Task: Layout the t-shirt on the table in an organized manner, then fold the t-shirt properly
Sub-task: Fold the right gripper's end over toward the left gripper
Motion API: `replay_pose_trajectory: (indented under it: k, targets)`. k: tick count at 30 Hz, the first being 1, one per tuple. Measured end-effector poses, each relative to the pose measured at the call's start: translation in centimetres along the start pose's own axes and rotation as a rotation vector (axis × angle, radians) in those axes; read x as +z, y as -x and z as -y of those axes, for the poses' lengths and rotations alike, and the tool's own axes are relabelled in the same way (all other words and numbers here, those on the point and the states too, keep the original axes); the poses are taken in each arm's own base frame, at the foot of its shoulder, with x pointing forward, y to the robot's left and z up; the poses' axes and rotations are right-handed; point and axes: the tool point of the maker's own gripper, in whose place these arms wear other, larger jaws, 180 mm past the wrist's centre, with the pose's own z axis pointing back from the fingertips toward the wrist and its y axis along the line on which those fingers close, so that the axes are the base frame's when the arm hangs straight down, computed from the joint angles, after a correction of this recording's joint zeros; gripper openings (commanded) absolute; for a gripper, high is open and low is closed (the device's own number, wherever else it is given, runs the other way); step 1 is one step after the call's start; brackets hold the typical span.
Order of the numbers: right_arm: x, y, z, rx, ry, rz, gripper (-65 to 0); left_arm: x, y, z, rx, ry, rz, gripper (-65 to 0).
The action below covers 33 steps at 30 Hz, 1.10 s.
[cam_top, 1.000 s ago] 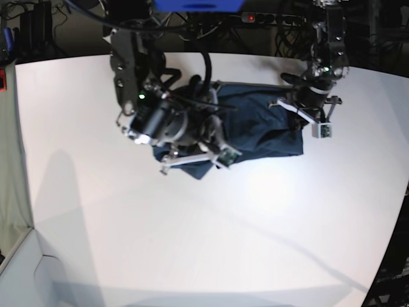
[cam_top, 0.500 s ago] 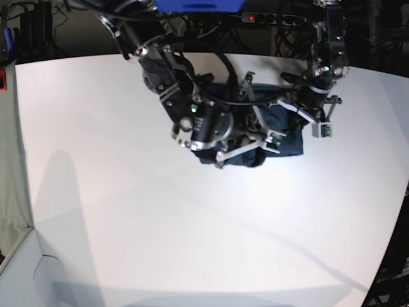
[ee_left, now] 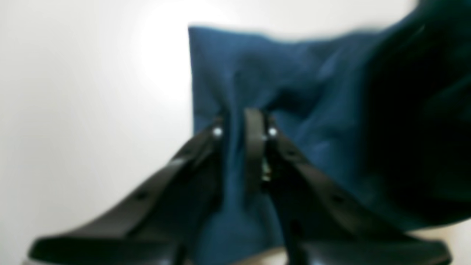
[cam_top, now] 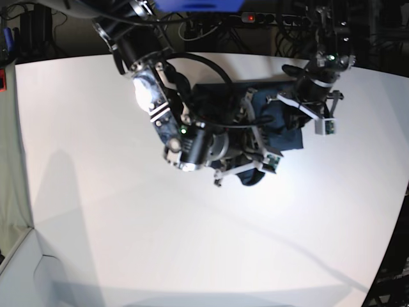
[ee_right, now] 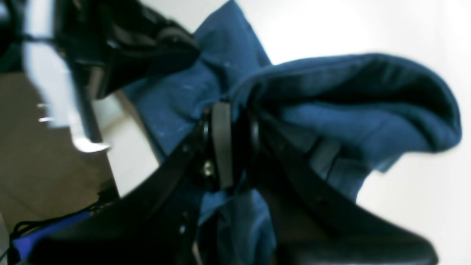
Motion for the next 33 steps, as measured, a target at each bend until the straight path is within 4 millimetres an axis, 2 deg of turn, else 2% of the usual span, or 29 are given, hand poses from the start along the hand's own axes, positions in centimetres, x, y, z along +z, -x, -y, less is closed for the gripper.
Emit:
replay_pose_trajectory:
  k: [2, 5, 8, 11, 14, 16, 18, 21, 24, 27, 33]
  targets:
    - [0.0, 0.0, -0.1, 0.001, -0.001, 0.001, -65.0, 0.2, -0.2, 0.2, 0.004, 0.008, 0.007, -50.4]
    - [0.0, 0.0, -0.1, 0.0, -0.002, 0.0, -65.0, 0.9, 0.5, 0.3, 0.027, 0.014, -0.01, -50.3]
    - [0.0, 0.0, -0.1, 0.0, -0.002, 0.0, -65.0, 2.3, -1.0, -0.3, 0.087, 0.012, 0.043, -50.3]
    - [0.1, -0.1, 0.0, 0.001, 0.002, 0.003, -65.0, 4.1, -2.3, -3.5, 0.108, -0.069, 0.096, -50.3]
    - [0.1, -0.2, 0.0, 0.003, 0.003, 0.006, -65.0, 5.0, -0.8, -7.9, 0.134, -0.189, 0.065, -50.3]
    - [0.3, -0.3, 0.1, 0.007, 0.009, 0.009, -65.0, 5.0, 0.7, -9.5, 0.164, -0.227, 0.03, -50.3]
    - [1.2, -1.1, 0.4, 0.024, 0.036, 0.032, -65.0, 4.5, 1.2, -9.6, 0.175, -0.225, 0.015, -50.3]
    - [2.2, -2.6, 0.4, 0.043, 0.051, 0.091, -65.0, 3.0, 0.9, -9.4, 0.193, -0.208, 0.023, -50.3]
    - [2.2, -2.5, 0.6, 0.046, 0.054, 0.083, -65.0, 2.1, 1.3, -9.6, 0.214, -0.209, 0.014, -50.3]
    - [2.2, -2.5, 0.6, 0.047, 0.057, 0.08, -65.0, 1.3, 3.5, -9.2, 0.219, -0.197, -0.051, -50.4]
    - [2.4, -3.4, -0.5, 0.034, -0.003, 0.132, -65.0, -0.1, 3.8, -8.0, 0.229, -0.157, -0.04, -50.4]
